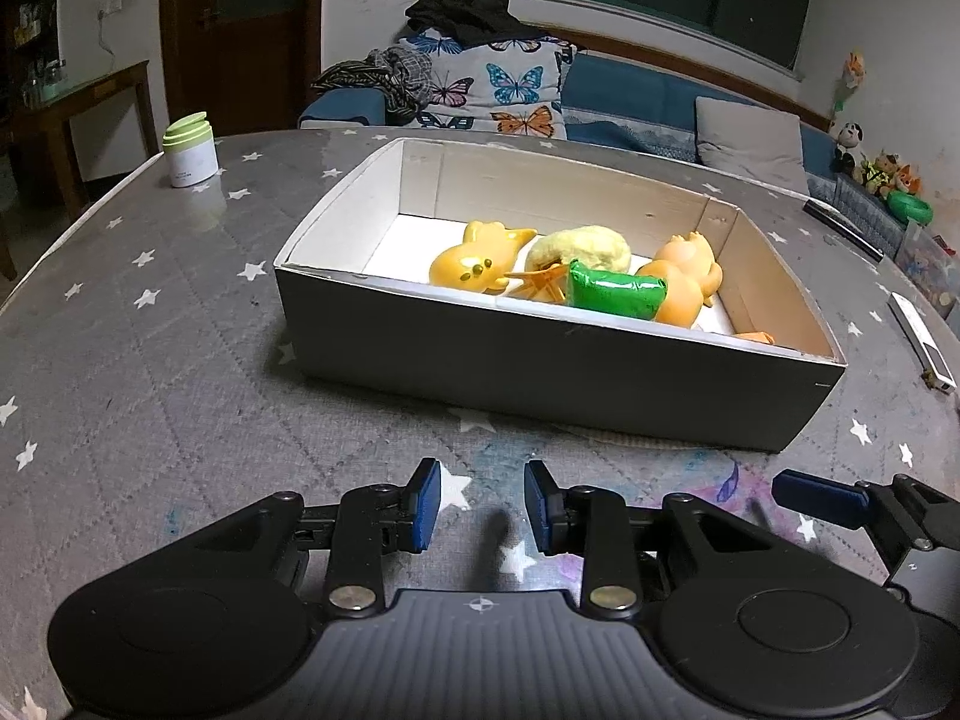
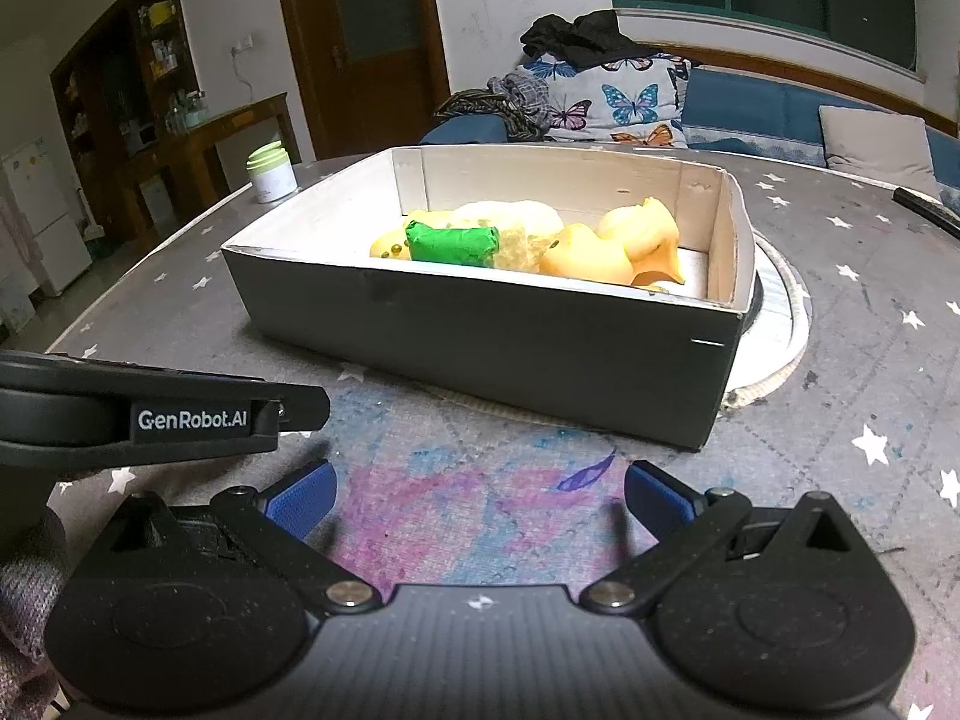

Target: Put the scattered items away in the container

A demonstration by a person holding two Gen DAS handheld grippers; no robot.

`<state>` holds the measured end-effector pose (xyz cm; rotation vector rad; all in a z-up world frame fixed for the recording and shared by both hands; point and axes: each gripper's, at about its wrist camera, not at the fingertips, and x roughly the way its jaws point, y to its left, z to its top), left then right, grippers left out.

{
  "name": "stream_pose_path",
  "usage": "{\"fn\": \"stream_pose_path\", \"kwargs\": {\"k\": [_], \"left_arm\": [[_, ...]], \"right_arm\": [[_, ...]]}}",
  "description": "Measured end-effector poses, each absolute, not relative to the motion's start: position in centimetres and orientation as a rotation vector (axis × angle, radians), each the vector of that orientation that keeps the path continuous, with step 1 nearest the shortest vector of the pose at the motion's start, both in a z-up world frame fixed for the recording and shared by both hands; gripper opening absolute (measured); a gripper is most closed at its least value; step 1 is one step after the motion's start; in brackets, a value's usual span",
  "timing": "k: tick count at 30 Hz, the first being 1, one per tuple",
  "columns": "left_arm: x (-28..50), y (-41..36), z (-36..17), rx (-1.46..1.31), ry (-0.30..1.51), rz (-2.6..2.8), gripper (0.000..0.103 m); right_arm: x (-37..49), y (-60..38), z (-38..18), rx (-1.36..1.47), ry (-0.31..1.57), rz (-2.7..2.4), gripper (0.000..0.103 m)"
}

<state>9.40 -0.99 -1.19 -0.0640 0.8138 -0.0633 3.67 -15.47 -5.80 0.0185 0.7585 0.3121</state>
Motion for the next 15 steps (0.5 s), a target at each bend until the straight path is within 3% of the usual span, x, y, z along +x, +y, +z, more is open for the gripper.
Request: {"fn": "stream_pose_path", "kwargs": {"k": [15], "left_arm": [[9.99,-1.15,-1.51,-0.068,0.826,-0.09,0.032]], "right_arm": [[4.27,-15.53,-5.95,0.022,0.761,0.315,0.103]]}}
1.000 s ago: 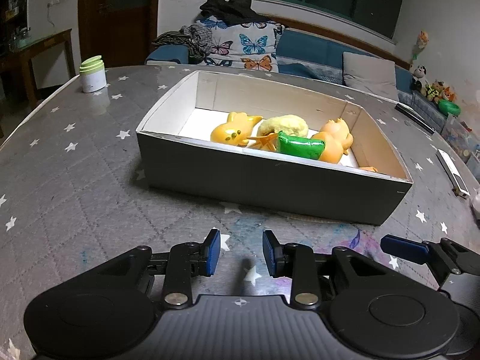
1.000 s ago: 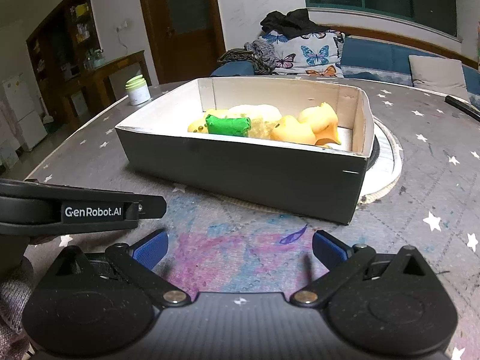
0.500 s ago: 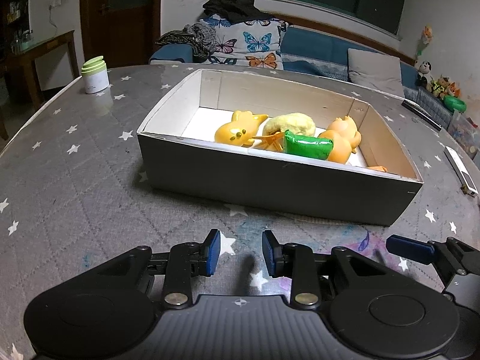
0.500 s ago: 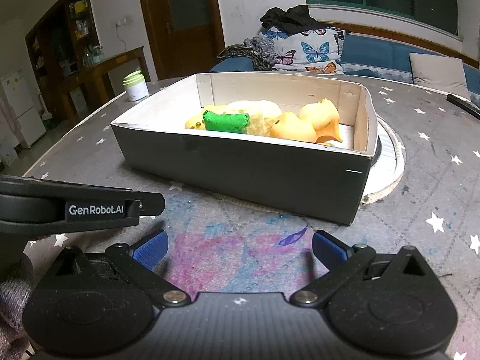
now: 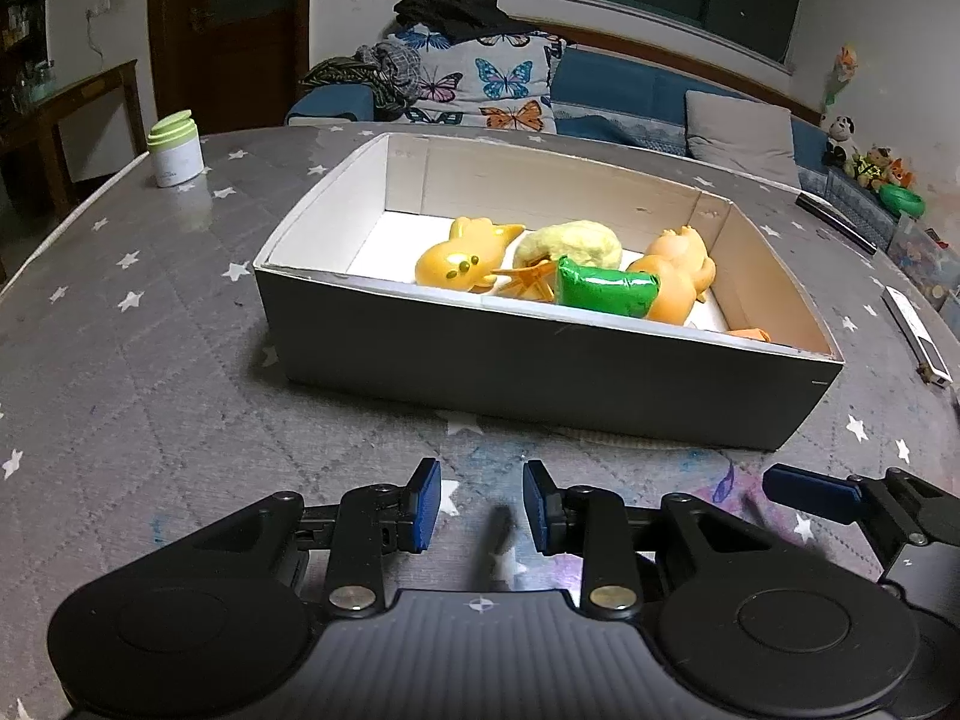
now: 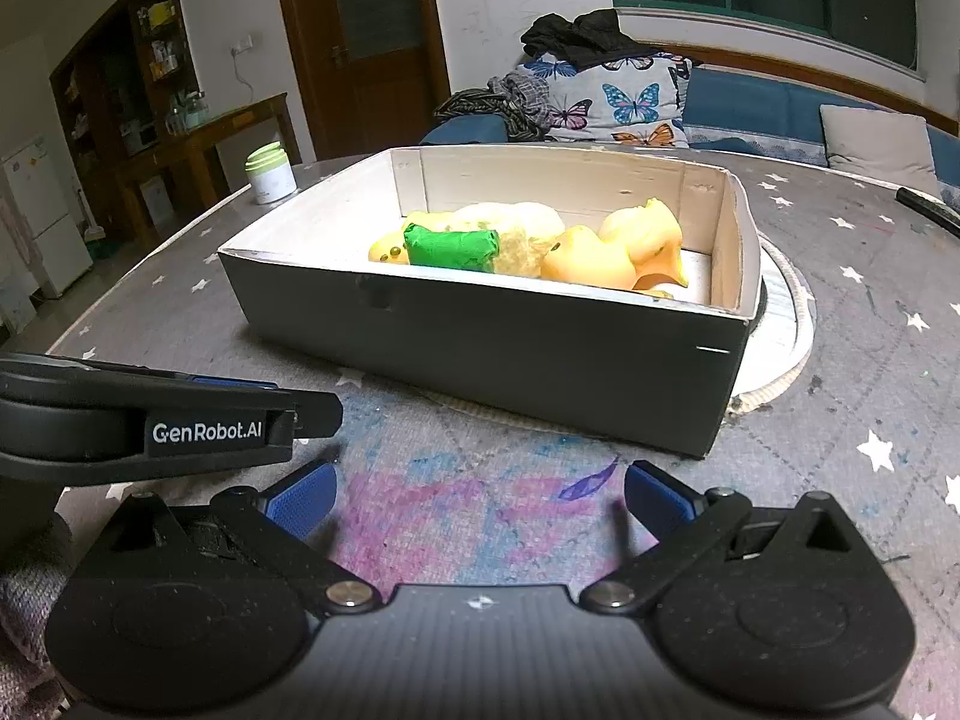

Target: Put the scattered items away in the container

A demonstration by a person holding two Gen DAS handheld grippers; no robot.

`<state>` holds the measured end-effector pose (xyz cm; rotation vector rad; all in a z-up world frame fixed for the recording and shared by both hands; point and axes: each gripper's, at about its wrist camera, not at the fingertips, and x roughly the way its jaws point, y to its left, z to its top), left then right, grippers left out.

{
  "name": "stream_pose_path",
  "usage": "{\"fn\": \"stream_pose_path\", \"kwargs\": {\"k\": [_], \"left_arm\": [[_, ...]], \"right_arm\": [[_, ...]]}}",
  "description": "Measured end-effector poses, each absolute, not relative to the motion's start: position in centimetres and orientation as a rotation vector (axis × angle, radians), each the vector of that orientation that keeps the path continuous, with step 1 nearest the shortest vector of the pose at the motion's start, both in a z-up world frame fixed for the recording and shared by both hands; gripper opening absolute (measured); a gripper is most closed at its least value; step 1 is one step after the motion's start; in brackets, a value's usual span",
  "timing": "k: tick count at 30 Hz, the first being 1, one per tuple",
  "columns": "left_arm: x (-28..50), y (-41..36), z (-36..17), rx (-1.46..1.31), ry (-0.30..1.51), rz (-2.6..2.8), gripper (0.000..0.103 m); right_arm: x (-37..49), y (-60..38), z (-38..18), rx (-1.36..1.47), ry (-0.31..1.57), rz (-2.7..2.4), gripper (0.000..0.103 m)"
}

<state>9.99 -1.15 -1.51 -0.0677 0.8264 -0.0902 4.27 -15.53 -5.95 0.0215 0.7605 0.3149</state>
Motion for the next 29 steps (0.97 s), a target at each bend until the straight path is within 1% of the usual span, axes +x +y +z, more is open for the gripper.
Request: {"fn": "stream_pose_path", "kwargs": {"k": [29], "left_arm": [[10.86,-1.28,-1.4,-0.038,0.809,-0.066,0.032]], "right_arm": [[5.08,-15.58,-6.46,0.022,0.775,0.307,0.103]]}}
